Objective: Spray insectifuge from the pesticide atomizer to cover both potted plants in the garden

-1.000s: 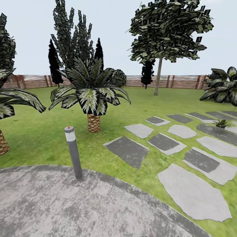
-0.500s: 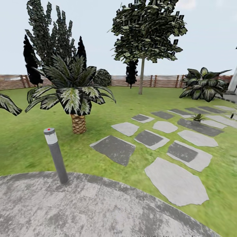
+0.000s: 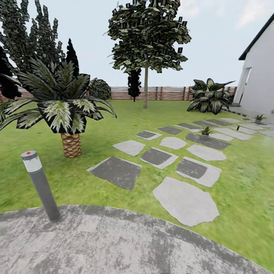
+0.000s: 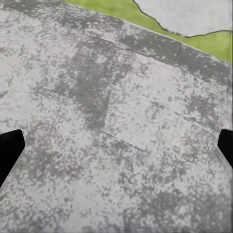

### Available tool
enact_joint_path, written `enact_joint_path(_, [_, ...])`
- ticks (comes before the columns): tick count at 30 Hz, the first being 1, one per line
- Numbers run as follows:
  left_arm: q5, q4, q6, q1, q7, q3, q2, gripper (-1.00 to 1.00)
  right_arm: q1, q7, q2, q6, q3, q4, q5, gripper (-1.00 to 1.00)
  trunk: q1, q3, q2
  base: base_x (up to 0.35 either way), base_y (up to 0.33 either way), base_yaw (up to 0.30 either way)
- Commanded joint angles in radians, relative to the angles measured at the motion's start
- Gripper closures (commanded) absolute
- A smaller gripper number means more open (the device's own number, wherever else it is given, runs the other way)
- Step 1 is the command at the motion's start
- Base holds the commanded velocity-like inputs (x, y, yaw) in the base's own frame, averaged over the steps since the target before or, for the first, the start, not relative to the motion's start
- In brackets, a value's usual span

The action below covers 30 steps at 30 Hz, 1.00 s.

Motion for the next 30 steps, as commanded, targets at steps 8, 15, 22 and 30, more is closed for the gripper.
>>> enact_joint_path(8, [0.001,0.0,-0.003,0.0,0.0,0.003,0.0,-1.0,-0.001,-0.001,0.0,-0.003,-0.001,0.001,0.005,-1.0,0.031,-0.026,-0.057,0.0,0.0,-0.3])
enact_joint_path(15, [0.001,0.0,-0.003,0.0,0.0,0.003,0.0,-1.0,-0.001,-0.001,0.0,-0.003,-0.001,0.001,0.005,-1.0,0.057,-0.049,-0.106,0.0,0.0,-0.3])
enact_joint_path(22, [0.001,0.0,-0.003,0.0,0.0,0.003,0.0,-1.0,-0.001,-0.001,-0.003,-0.003,-0.001,0.001,0.005,-1.0,0.084,-0.077,-0.155,0.0,0.0,-0.259])
enact_joint_path(30, [0.001,0.0,-0.003,0.0,0.0,0.003,0.0,-1.0,-0.001,-0.001,-0.003,-0.003,-0.001,0.001,0.004,-1.0,0.115,-0.112,-0.211,0.0,0.0,-0.202])
